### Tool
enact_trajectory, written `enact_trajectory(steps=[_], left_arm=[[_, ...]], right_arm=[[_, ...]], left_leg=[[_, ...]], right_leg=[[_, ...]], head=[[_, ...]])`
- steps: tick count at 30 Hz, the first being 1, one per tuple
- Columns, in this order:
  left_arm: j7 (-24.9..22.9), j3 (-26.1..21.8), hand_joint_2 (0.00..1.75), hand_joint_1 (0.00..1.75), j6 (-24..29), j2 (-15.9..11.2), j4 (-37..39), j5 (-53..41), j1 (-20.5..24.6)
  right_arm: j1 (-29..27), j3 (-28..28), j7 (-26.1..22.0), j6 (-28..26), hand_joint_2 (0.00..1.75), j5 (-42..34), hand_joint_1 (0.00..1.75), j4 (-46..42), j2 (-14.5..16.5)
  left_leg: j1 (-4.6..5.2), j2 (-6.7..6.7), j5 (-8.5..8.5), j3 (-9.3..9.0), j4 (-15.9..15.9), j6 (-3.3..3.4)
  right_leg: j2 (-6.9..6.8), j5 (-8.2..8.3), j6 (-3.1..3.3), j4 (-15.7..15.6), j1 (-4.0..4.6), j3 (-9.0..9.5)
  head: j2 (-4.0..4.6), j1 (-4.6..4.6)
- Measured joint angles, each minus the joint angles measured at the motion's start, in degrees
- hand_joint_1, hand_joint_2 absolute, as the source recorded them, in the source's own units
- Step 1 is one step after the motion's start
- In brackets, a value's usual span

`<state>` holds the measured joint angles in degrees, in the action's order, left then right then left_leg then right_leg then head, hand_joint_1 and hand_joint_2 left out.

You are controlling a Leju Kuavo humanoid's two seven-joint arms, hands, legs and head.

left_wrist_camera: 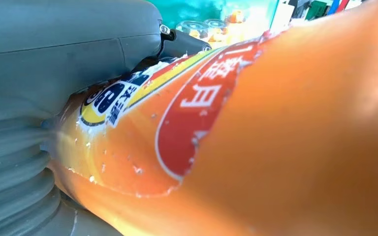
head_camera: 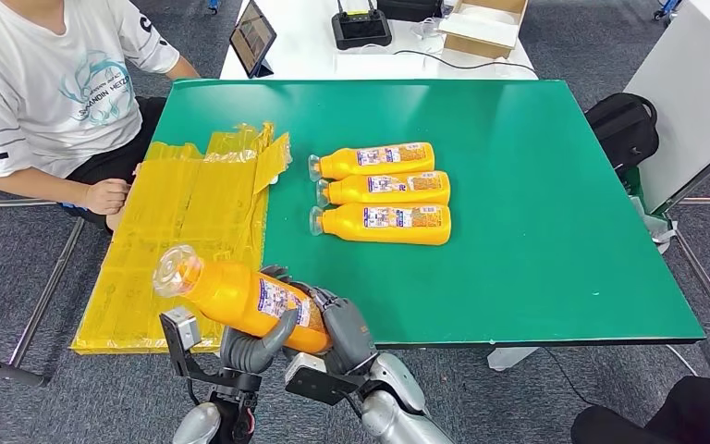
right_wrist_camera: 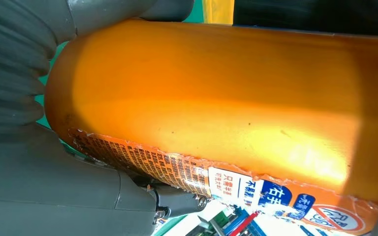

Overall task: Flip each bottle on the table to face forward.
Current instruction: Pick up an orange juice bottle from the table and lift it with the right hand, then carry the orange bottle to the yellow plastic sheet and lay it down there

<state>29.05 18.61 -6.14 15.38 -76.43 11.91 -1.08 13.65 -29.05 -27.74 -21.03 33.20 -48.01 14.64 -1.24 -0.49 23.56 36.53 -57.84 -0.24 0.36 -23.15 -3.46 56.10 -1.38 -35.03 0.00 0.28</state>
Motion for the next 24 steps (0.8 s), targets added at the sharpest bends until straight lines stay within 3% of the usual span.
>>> enact_trajectory(steps=[6,7,9,11,13,18,21,24], left_arm=[[0.3,-0.3,1.75,1.75,0.1,0.0,0.0,0.2,0.0],[0.5,-0.3,1.75,1.75,0.3,0.0,0.0,0.1,-0.1],[1.0,-0.3,1.75,1.75,0.9,0.1,0.0,-0.5,-0.1],[1.6,-0.3,1.75,1.75,1.9,0.2,0.0,-1.4,-0.2],[2.2,-0.2,1.75,1.75,3.2,0.2,0.0,-2.9,-0.1],[5.7,-0.8,1.75,1.75,11.5,0.2,0.1,-9.2,2.1],[7.9,-2.3,1.75,1.75,18.0,0.2,0.7,-13.5,5.6],[8.6,-4.7,1.75,1.75,21.1,-0.1,1.6,-14.9,9.6]], right_arm=[[0.2,-0.3,0.0,0.6,1.75,-0.2,1.75,0.3,0.0],[0.3,-0.4,0.0,0.8,1.75,-0.3,1.67,0.3,0.0],[0.4,-0.4,0.0,1.4,1.75,-0.6,0.79,0.3,0.0],[0.4,-0.5,-0.2,2.4,0.87,-1.3,0.0,0.3,0.0],[0.3,-0.5,-0.5,4.4,0.0,-2.8,0.0,0.3,0.0],[-0.3,-0.1,-2.6,13.4,0.0,-11.2,0.0,-1.3,0.0],[-0.3,0.6,-2.9,18.2,0.0,-15.6,0.0,-4.3,-0.4],[-0.7,0.9,-2.8,20.1,0.0,-17.0,0.0,-6.8,-0.9]], left_leg=[[0.0,0.01,0.0,0.0,0.0,0.0],[0.0,0.01,0.0,0.0,0.0,0.0],[0.0,0.01,0.0,0.0,0.0,0.0],[0.0,0.01,0.0,0.0,0.0,0.0],[0.0,0.01,0.0,0.0,0.0,0.0],[0.0,0.0,-0.02,0.0,0.0,-0.01],[0.0,0.0,-0.04,-0.01,0.0,-0.01],[0.0,0.01,-0.05,-0.03,0.0,-0.01]], right_leg=[[0.0,0.0,0.0,0.0,0.0,-0.01],[0.0,0.0,0.0,0.0,0.0,-0.01],[0.0,0.0,0.0,0.0,0.0,-0.01],[0.0,0.0,0.0,0.0,0.0,-0.01],[0.0,0.0,0.0,0.0,0.0,-0.01],[0.0,0.01,0.0,0.0,0.0,-0.02],[0.0,0.06,0.05,0.0,0.01,0.01],[0.0,0.14,0.14,0.0,0.01,0.02]], head=[[0.0,-0.01],[0.0,-0.01],[0.0,0.0],[0.0,0.0],[0.0,-0.01],[0.0,0.0],[0.0,0.02],[0.0,0.0]])
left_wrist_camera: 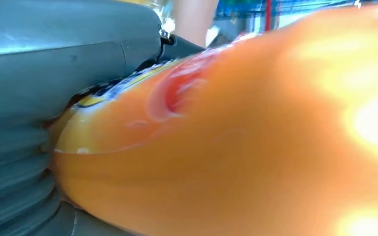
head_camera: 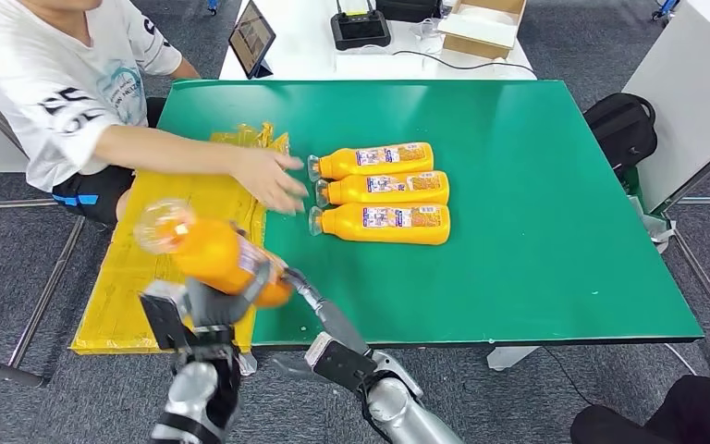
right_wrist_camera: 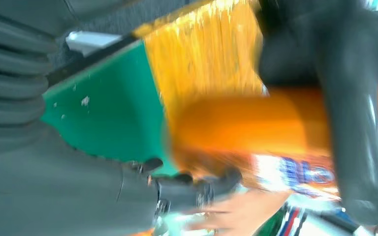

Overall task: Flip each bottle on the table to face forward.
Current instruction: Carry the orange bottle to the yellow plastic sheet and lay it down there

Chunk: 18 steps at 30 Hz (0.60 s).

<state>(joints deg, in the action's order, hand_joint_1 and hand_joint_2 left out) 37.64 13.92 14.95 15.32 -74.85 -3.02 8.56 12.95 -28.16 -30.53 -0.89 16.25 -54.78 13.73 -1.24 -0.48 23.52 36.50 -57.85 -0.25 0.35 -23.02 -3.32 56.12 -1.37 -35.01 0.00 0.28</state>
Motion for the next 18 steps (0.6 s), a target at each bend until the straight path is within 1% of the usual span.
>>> enact_trajectory(steps=[6,8,11,13,15,18], left_arm=[[1.3,-4.9,1.75,1.75,7.6,-1.0,3.4,-4.9,6.8],[1.5,-6.5,1.75,1.75,11.1,-1.7,5.1,-8.7,9.1],[1.2,-8.2,1.75,1.75,18.5,-3.4,8.7,-18.3,12.1],[0.2,-9.2,1.75,1.75,21.8,-4.4,11.1,-24.1,13.7],[-1.9,-10.5,1.75,1.75,23.7,-5.4,13.7,-32.4,15.0],[-4.7,-14.0,1.75,1.75,24.8,-6.7,18.1,-50.1,16.4]], right_arm=[[-0.3,1.2,-0.6,-0.1,0.0,-1.8,0.0,-3.6,-1.0],[-0.3,1.9,-0.8,-0.7,0.0,-2.5,0.0,-4.9,-1.2],[-0.3,3.3,-1.5,-3.4,0.0,-3.2,0.0,-7.3,-1.4],[-0.5,4.2,-2.0,-5.3,0.0,-3.6,0.0,-9.1,-1.4],[-1.0,5.0,-2.8,-7.5,0.0,-4.3,0.0,-11.1,-1.4],[-1.9,5.8,-4.2,-10.2,0.0,-5.7,0.0,-14.4,-1.3]], left_leg=[[0.0,0.01,-0.02,0.01,0.0,0.0],[0.0,0.0,-0.02,0.01,0.0,0.0],[0.0,0.01,-0.03,0.0,0.0,0.0],[0.0,0.02,-0.03,0.0,0.0,0.0],[0.0,0.03,-0.03,0.0,0.0,0.0],[0.0,0.04,-0.03,0.01,0.0,0.0]], right_leg=[[0.0,0.0,-0.01,0.0,0.0,0.0],[0.0,0.0,-0.01,0.0,0.0,0.0],[0.0,0.0,-0.01,0.0,0.0,0.0],[0.02,0.0,-0.01,0.0,0.0,0.0],[0.02,0.0,-0.01,0.0,0.0,0.0],[0.03,-0.01,0.0,0.0,0.0,-0.01]], head=[[0.0,-0.01],[0.0,0.0],[0.0,0.01],[0.0,0.01],[0.0,0.01],[0.0,0.02]])
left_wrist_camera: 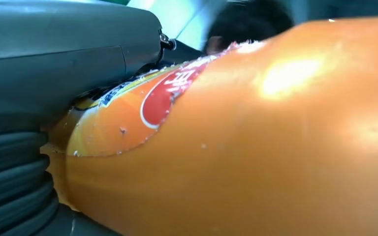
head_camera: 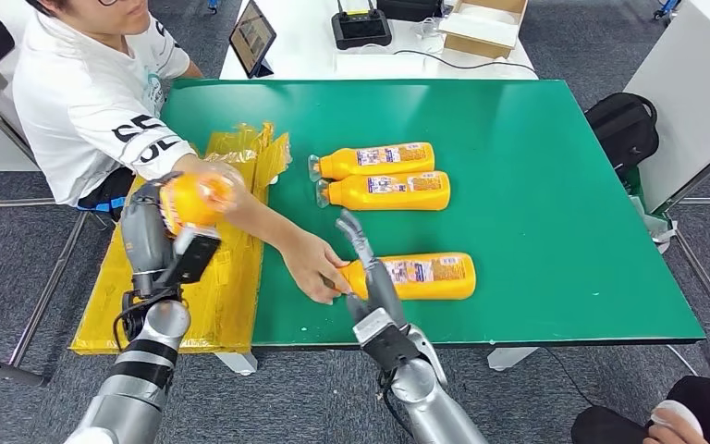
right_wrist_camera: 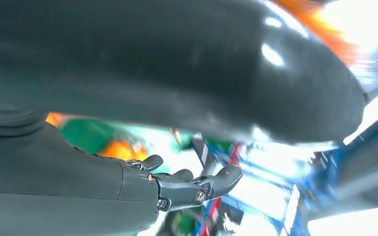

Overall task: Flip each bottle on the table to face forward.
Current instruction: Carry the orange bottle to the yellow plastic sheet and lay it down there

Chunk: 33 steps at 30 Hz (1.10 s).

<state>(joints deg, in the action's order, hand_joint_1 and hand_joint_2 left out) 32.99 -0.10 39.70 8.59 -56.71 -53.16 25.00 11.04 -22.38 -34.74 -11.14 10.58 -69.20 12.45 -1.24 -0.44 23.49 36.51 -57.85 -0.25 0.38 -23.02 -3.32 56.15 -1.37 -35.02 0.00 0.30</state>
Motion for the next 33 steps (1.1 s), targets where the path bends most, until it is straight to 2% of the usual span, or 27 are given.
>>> enact_trajectory(steps=[4,8,10,18,22,26,33], left_arm=[[-1.7,-4.5,1.75,1.75,0.2,-1.1,4.4,-9.5,1.0],[-9.0,-6.0,1.75,1.75,0.3,-3.3,8.2,-26.5,1.3],[-11.6,-6.0,1.75,1.75,0.3,-4.7,9.9,-31.6,1.3],[-14.6,-4.9,1.75,1.75,0.3,-9.0,18.4,-35.8,2.5],[-18.0,-1.2,1.75,1.75,-1.5,-11.2,24.0,-36.4,4.2],[-21.2,4.6,1.75,1.75,-6.2,-12.7,28.1,-36.5,7.1],[-23.1,12.9,1.75,1.75,-13.7,-13.8,32.1,-36.5,11.7]], right_arm=[[-0.8,0.5,-0.9,-1.3,0.0,-1.0,0.0,-3.1,0.1],[-1.3,1.0,-2.2,-2.3,0.0,-3.1,0.0,-5.5,0.2],[-1.5,1.1,-2.3,-2.4,0.0,-3.8,0.0,-6.5,0.2],[-1.9,1.8,-2.3,-1.6,0.0,-5.8,0.0,-8.6,0.2],[-2.0,2.2,-1.9,-0.8,0.0,-6.7,0.0,-9.1,0.2],[-2.1,2.4,-1.4,-0.2,0.0,-6.8,0.0,-9.1,0.4],[-2.2,2.5,-0.6,0.6,0.0,-6.8,0.0,-9.1,0.6]], left_leg=[[0.0,0.13,0.01,0.0,0.0,-0.01],[0.0,0.13,0.01,0.01,0.0,-0.01],[-0.01,0.16,0.01,0.0,0.0,-0.01],[-0.01,0.17,0.01,0.0,0.0,-0.01],[-0.01,0.16,0.01,0.0,0.0,-0.01],[-0.01,0.0,0.0,-0.04,0.0,-0.02],[-0.01,-0.13,-0.05,-0.36,0.0,-0.05]], right_leg=[[0.05,0.0,0.0,0.0,0.0,-0.05],[0.05,0.0,0.01,0.0,0.01,-0.04],[0.08,0.0,0.01,0.0,0.01,-0.06],[0.1,0.0,0.01,0.0,0.01,-0.07],[0.09,0.0,0.01,0.0,0.0,-0.07],[0.01,-0.01,0.01,0.0,0.0,0.04],[-0.05,-0.04,0.03,0.0,0.0,0.43]], head=[[0.0,0.01],[0.0,0.01],[0.0,0.01],[0.0,0.01],[0.0,0.02],[0.0,0.0],[0.0,0.0]])
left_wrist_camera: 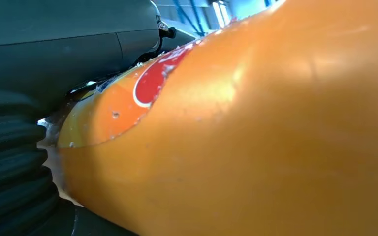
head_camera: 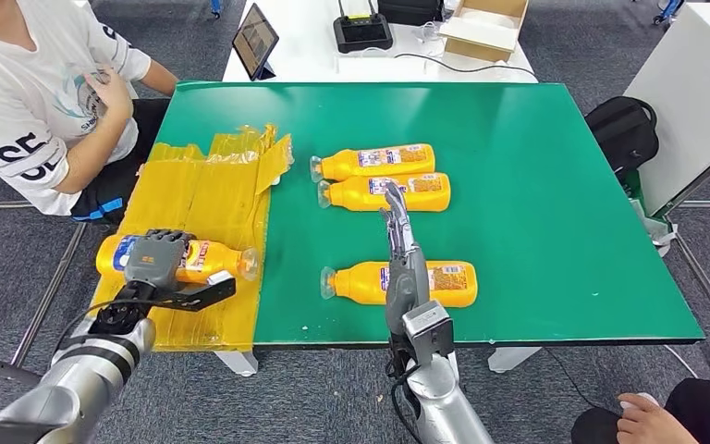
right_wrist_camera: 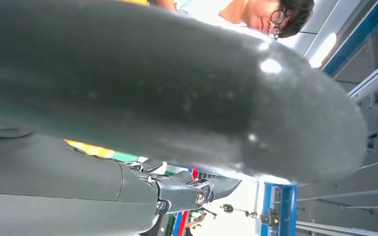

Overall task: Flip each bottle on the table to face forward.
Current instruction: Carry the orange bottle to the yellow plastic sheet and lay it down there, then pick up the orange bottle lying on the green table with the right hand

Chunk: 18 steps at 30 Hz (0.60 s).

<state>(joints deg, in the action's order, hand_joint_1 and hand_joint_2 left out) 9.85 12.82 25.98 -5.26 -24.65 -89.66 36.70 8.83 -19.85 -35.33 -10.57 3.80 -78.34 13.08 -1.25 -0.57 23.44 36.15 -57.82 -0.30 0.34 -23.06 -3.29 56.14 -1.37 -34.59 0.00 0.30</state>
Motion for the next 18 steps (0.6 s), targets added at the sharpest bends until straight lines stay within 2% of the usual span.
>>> enact_trajectory(steps=[1,4,5,18], left_arm=[[-0.2,1.0,1.75,1.39,-1.0,-0.1,0.4,0.0,0.6],[-0.3,2.9,1.75,0.08,-2.5,-0.2,1.4,0.4,1.6],[0.0,3.2,1.75,0.0,-3.1,-0.2,1.6,1.0,1.8],[10.9,-2.5,1.75,0.0,-23.1,0.5,2.1,17.0,6.2]], right_arm=[[-0.1,0.0,0.1,0.1,0.0,0.0,0.0,0.0,0.0],[-0.4,0.0,0.2,0.1,0.0,0.0,0.0,0.0,0.0],[-0.4,0.0,0.3,0.1,0.0,0.0,0.0,0.0,0.0],[-0.9,1.0,2.6,1.0,0.0,-0.4,0.0,0.8,0.4]], left_leg=[[0.0,-0.02,-0.01,-0.05,0.0,0.0],[0.0,-0.02,-0.03,-0.2,0.0,0.0],[0.0,-0.01,-0.04,-0.23,0.0,0.01],[0.01,-0.07,-0.07,-0.36,0.0,0.01]], right_leg=[[-0.01,0.0,0.0,0.0,0.0,0.06],[0.0,0.01,0.0,0.0,0.0,0.2],[0.0,0.01,0.0,0.0,0.0,0.23],[-0.03,0.01,0.0,0.0,0.0,0.41]], head=[[0.0,0.0],[0.0,-0.01],[0.0,0.0],[0.0,-0.01]])
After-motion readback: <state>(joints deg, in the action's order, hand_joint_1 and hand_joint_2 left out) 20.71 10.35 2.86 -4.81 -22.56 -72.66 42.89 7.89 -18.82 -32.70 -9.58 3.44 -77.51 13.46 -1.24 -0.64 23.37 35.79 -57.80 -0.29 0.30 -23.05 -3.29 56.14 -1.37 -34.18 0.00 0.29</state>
